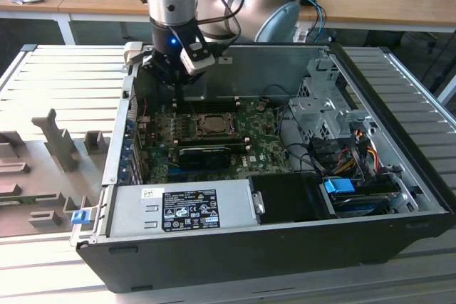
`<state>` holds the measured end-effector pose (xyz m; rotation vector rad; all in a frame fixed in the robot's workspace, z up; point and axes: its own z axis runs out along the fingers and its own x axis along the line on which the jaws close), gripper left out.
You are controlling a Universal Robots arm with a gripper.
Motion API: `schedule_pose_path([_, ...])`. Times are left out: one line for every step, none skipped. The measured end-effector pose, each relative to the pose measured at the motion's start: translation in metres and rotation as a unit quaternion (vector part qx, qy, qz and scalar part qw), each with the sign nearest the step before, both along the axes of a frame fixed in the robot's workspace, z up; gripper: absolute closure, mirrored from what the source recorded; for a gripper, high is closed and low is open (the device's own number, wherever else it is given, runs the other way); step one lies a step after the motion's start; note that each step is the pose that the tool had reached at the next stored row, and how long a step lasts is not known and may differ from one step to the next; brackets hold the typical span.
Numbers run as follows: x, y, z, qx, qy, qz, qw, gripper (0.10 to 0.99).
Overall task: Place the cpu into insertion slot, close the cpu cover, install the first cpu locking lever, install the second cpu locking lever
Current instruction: 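Install the first cpu locking lever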
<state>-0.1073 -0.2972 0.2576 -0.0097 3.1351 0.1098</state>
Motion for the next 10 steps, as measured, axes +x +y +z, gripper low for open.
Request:
schedule_pose_path([0.0024,0.0,-0.0002,0.0,0.0,0.0,1.0,0.98])
schedule_pose_path([0.0049,0.0,-0.0002,0.0,-0.0001,0.0,1.0,0.98])
schedule_pose_path([0.0068,0.0,-0.0002,0.0,0.0,0.0,1.0,0.98])
schedule_pose_path([0.0091,0.0,-0.0002,0.0,0.0,0.0,1.0,0.98])
schedule_pose_path([0.0117,0.0,-0.0002,0.0,0.0,0.0,1.0,0.98])
schedule_pose_path([0.0147,0.0001,-0.0002,0.0,0.0,0.0,1.0,0.98])
schedule_pose_path([0.0168,0.0001,-0.0003,0.0,0.0,0.0,1.0,0.98])
schedule_pose_path([0.0182,0.0001,-0.0004,0.0,0.0,0.0,1.0,0.98])
schedule_pose_path([0.0228,0.0002,-0.0006,0.0,-0.0001,0.0,1.0,0.98])
schedule_pose_path([0.0266,0.0002,-0.0008,0.0,-0.0001,0.0,1.0,0.98])
